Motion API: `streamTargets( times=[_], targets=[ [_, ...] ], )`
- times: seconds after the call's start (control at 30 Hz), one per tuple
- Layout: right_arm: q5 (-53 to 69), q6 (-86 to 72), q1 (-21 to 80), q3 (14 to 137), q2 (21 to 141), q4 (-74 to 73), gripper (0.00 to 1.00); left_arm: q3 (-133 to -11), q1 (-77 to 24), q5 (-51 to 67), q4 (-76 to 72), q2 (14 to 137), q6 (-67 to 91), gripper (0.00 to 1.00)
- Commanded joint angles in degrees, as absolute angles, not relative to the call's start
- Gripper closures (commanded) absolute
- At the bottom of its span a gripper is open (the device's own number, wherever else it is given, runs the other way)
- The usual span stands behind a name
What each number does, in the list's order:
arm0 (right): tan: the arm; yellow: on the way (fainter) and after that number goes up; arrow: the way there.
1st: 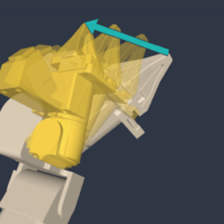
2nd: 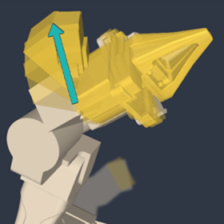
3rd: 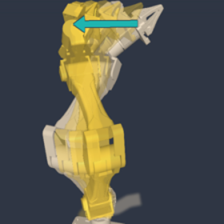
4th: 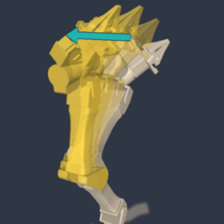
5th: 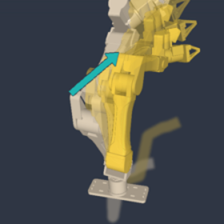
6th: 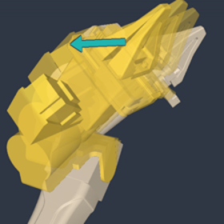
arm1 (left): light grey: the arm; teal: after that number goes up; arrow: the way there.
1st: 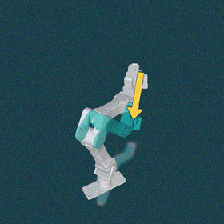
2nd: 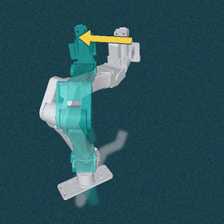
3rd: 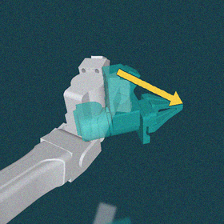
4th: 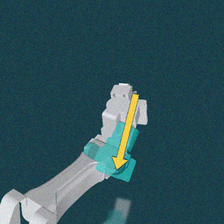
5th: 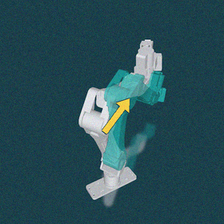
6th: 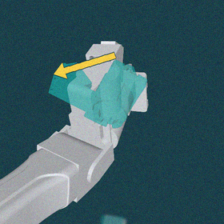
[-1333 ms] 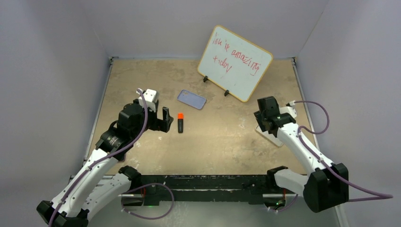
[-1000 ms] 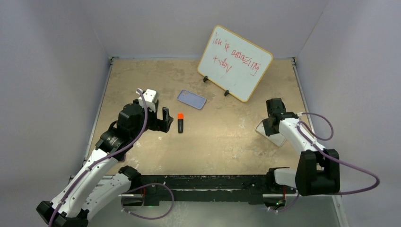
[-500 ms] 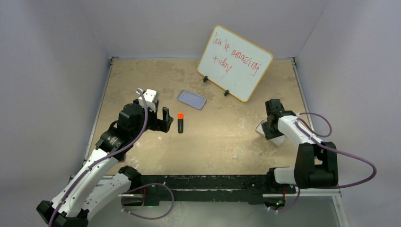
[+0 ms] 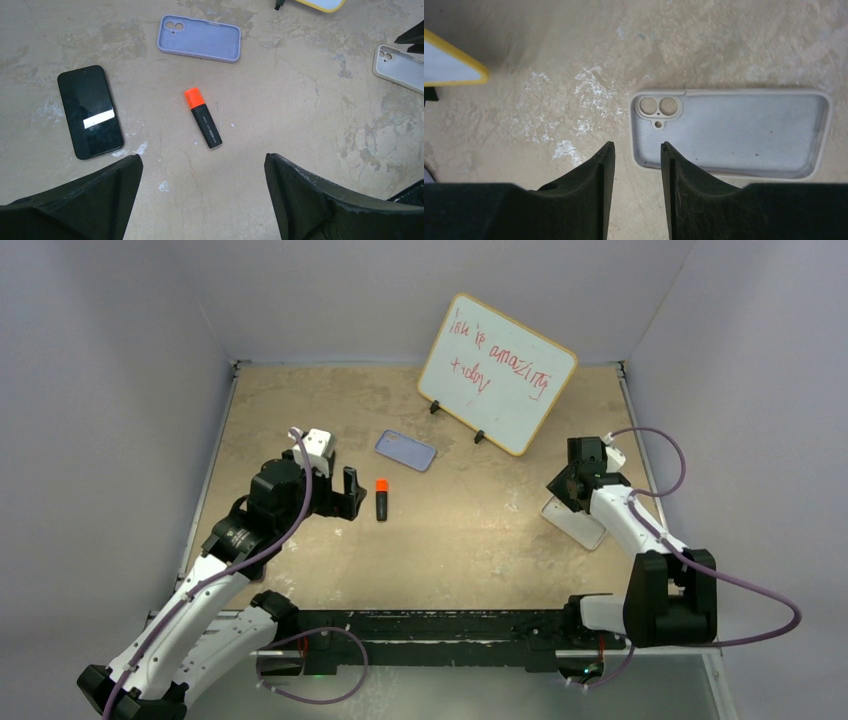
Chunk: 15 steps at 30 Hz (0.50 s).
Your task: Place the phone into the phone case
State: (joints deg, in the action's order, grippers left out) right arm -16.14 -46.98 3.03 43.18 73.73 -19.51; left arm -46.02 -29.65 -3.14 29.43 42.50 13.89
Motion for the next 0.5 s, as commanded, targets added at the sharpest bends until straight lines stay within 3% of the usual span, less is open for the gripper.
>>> streamTargets(
  times=[0.0, 0.47],
  targets=[
    [-11.1, -37.5, 2.9, 46.1, 76.6, -15.0, 0.59, -45.4, -29.6, -1.7, 27.9, 42.2, 13.1, 0.03],
    [-6.7, -35.2, 3.9, 44.0, 82.3, -15.2, 0.65, -45.5, -29.6, -1.2, 27.7, 42.9, 13.0, 0.04]
  ],
)
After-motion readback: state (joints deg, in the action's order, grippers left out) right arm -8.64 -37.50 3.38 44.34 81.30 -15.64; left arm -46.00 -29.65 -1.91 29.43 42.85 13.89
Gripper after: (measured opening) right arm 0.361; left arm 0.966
